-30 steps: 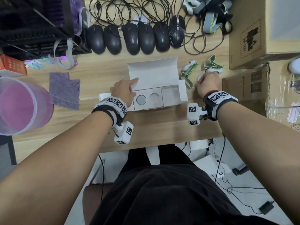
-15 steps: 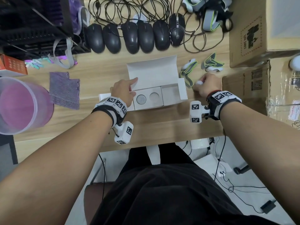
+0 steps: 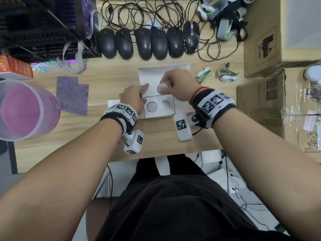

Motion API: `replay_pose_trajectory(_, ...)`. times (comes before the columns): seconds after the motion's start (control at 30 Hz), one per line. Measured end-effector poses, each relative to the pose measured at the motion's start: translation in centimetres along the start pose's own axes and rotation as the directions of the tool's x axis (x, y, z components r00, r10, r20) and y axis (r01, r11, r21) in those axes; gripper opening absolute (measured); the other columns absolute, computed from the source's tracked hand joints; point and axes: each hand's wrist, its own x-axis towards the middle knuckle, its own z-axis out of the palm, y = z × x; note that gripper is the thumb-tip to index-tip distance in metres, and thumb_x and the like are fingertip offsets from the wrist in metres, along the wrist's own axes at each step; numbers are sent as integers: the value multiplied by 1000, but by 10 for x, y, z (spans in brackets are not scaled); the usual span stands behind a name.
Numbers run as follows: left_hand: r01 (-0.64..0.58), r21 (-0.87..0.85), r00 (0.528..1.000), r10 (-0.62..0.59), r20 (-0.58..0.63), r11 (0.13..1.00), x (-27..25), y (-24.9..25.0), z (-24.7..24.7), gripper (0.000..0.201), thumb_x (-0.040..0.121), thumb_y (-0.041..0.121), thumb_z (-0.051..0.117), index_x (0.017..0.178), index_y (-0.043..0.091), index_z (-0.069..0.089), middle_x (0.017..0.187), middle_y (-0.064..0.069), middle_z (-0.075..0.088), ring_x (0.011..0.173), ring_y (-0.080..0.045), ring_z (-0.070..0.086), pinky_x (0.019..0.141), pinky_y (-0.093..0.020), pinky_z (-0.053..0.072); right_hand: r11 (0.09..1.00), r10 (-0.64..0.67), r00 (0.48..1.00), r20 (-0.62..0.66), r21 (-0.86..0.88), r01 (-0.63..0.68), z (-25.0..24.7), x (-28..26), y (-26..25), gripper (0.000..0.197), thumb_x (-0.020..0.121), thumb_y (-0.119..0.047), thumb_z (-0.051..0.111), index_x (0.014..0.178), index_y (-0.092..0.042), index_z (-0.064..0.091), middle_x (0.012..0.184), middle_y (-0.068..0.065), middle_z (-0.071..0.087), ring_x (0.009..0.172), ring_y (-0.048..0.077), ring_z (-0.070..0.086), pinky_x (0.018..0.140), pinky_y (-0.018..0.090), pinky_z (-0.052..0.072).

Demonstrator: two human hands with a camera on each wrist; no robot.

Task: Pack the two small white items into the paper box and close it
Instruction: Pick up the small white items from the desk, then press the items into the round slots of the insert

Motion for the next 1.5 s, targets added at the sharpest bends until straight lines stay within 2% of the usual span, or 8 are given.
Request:
replay_pose_trajectory(0.17, -1, 6, 1000, 1, -1, 1000, -1, -12, -1, 57, 92, 12, 68, 141, 36, 53, 94, 2, 57, 93, -21, 52, 103, -42, 41, 979, 162, 981, 107, -144, -146, 53, -1, 17, 13, 81, -28, 72, 89, -19, 68, 92, 2, 68, 85, 21, 61, 65, 28, 42)
replay_pose_trajectory(0.4, -4, -14, 1000, 4, 5, 1000, 0, -24, 6, 59, 91, 11, 68, 141, 37, 52, 98, -3, 63, 95, -24, 57, 102, -45, 43, 982, 174, 983, 63, -80, -169, 64, 1, 23, 27, 70, -23, 83, 88, -15, 65, 90, 3, 68, 85, 22, 63, 66, 31, 51)
replay_pose_trajectory(0.83, -7, 75, 999, 5, 35, 997, 2, -32, 7, 60, 93, 10, 65, 144, 38, 48, 100, 1, 60, 98, -23, 55, 98, -40, 32, 983, 173, 984, 33, -66, -170, 68, 2, 25, 16, 76, -18, 78, 79, -17, 62, 84, 3, 67, 86, 24, 63, 77, 36, 53)
replay_pose_trajectory(1.0, -10, 130, 1000, 9, 10, 992, 0, -28, 1, 58, 93, 7, 59, 139, 41, 52, 103, 4, 63, 91, -22, 45, 96, -42, 29, 992, 79, 996, -38, 98, -75, 42, -2, 8, 13, 80, -26, 74, 77, -20, 64, 73, -4, 66, 68, 12, 60, 67, 27, 48)
replay_pose_trajectory(1.13, -38, 232, 998, 49, -42, 972, 4, -22, -3, 45, 86, 9, 59, 118, 39, 64, 90, 3, 70, 96, -26, 56, 84, -42, 26, 919, 139, 981, -135, 387, -77, 3, -3, 13, 15, 84, -20, 72, 74, -18, 61, 63, 0, 63, 52, 15, 66, 56, 25, 55)
replay_pose_trajectory(1.3, 29, 270, 992, 6, -125, 962, 9, -14, -3, 38, 90, 16, 59, 119, 39, 70, 102, 4, 69, 106, -23, 55, 88, -42, 27, 920, 384, 854, -351, 226, -321, -23, 13, 74, 22, 82, -23, 57, 100, -15, 67, 100, 8, 71, 96, 26, 65, 85, 35, 51)
replay_pose_trajectory(1.43, 32, 241, 996, -12, -86, 970, 9, -12, -3, 34, 93, 24, 58, 124, 35, 68, 110, 3, 70, 108, -23, 60, 94, -41, 32, 878, 476, 850, -227, 62, -475, -11, 21, 107, 42, 91, -39, 57, 130, -26, 54, 134, 19, 51, 123, 34, 50, 101, 36, 40)
replay_pose_trajectory(1.5, 12, 229, 998, 4, -67, 973, 5, -10, -3, 33, 94, 24, 57, 124, 33, 68, 110, 2, 71, 109, -25, 61, 96, -40, 37, 865, 496, 847, -191, 21, -501, -6, 24, 111, 41, 91, -42, 54, 130, -28, 53, 138, 23, 43, 126, 36, 46, 102, 35, 38)
